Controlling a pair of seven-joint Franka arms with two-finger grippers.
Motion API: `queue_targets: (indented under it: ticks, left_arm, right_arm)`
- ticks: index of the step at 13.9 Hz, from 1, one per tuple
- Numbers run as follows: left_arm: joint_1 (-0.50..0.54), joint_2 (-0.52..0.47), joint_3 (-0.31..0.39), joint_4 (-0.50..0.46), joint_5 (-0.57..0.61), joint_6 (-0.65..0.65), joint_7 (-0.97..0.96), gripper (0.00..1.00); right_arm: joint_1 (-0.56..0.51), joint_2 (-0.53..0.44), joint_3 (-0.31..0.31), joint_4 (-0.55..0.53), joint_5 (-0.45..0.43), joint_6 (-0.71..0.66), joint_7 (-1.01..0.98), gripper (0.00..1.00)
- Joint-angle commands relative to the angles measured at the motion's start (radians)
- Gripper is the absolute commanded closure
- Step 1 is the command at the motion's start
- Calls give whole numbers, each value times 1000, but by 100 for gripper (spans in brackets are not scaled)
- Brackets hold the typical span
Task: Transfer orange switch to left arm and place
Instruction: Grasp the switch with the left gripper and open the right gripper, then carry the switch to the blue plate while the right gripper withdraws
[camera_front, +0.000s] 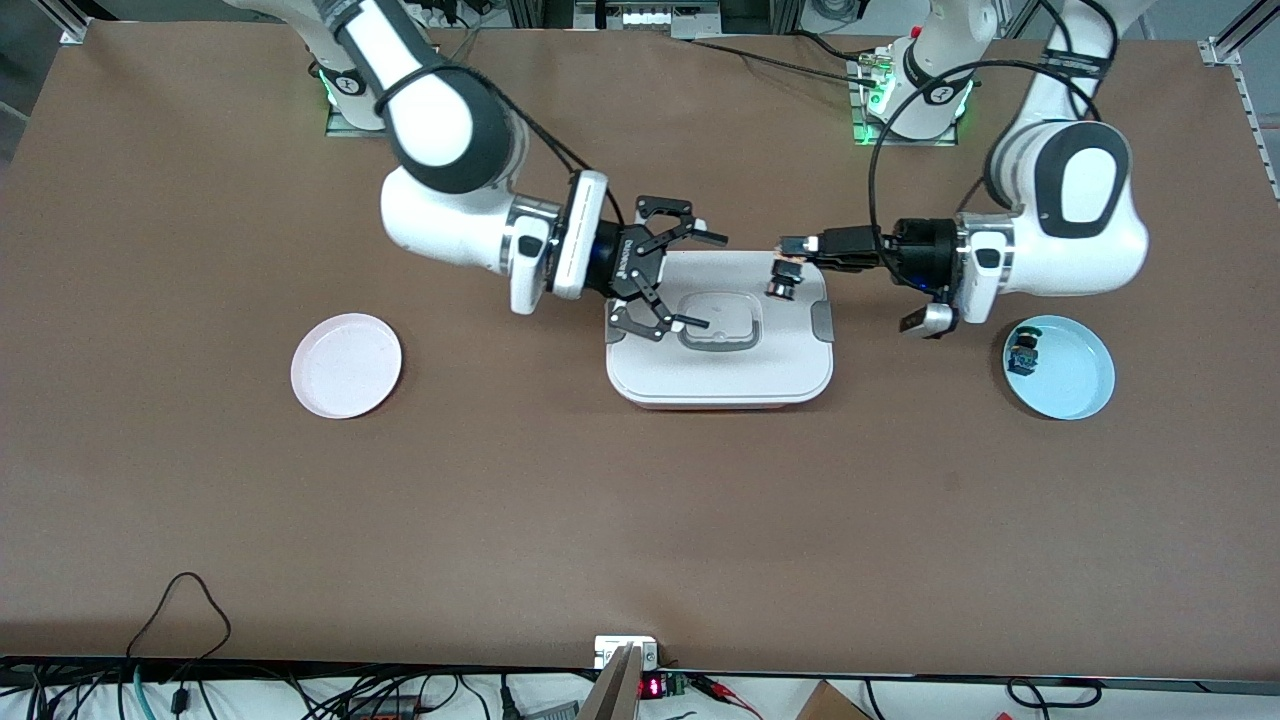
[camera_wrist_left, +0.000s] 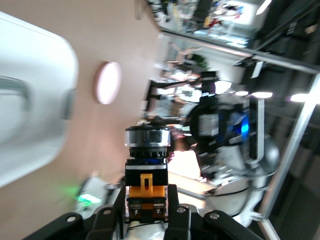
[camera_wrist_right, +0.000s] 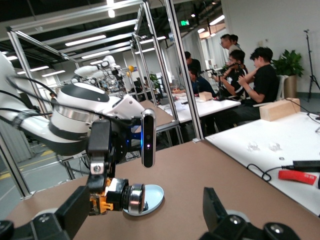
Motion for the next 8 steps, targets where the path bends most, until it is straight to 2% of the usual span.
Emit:
queue_targets:
  ticks: [1,6,8]
  left_arm:
    - [38,-8,-6,74,220,-4,-10,83]
    - [48,14,-8,214,619,-4,-2,84]
    - [48,31,-9,262,771,-4,4,83]
  right_arm:
    - [-94,-36,10,-40,-99,-148,41,0]
    - [-312,-64,8,-42,-370,-502,130,0]
    - [-400,-84,8,-42,-452,-645,144,0]
